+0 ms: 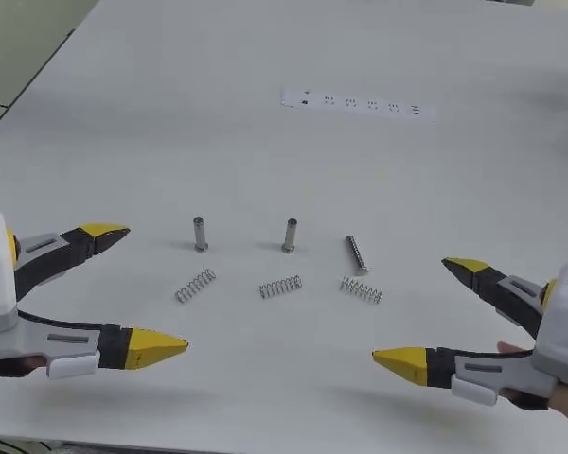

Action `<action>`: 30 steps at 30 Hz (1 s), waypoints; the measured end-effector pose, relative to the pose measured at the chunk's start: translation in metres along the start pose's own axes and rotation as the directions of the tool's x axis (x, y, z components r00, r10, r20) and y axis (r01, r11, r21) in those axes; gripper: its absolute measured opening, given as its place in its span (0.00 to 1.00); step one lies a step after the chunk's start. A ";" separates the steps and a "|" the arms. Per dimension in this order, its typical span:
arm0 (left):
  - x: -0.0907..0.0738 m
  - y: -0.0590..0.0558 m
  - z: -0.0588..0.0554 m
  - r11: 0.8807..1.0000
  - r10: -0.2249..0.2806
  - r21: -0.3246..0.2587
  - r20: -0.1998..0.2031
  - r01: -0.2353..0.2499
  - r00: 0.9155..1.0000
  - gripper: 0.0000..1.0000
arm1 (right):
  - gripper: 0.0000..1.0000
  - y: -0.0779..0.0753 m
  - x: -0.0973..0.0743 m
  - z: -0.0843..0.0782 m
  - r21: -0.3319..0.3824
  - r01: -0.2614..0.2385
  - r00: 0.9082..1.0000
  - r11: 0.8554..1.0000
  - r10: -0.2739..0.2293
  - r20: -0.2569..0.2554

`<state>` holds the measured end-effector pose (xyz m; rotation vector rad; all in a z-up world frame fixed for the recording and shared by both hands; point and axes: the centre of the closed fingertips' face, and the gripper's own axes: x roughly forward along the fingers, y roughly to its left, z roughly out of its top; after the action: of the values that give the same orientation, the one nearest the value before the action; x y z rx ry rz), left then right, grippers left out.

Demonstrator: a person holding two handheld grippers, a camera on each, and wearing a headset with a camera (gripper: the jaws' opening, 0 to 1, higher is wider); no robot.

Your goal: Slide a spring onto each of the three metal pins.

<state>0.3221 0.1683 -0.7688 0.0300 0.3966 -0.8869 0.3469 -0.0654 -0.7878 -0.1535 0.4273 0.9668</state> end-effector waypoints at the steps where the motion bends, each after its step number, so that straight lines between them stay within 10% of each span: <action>1: 0.000 0.000 0.000 1.000 0.000 0.001 0.001 0.000 1.000 0.97 | 0.99 0.000 0.000 0.000 0.000 -0.001 1.000 1.000 0.001 -0.001; 30: 0.001 0.003 -0.003 1.000 -0.002 -0.008 -0.001 0.002 1.000 0.97 | 0.90 -0.013 0.015 0.018 0.066 -0.022 0.999 0.998 0.024 -0.034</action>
<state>0.3235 0.1700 -0.7721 0.0228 0.4010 -0.8873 0.3699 -0.0558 -0.7789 -0.1066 0.4926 0.9724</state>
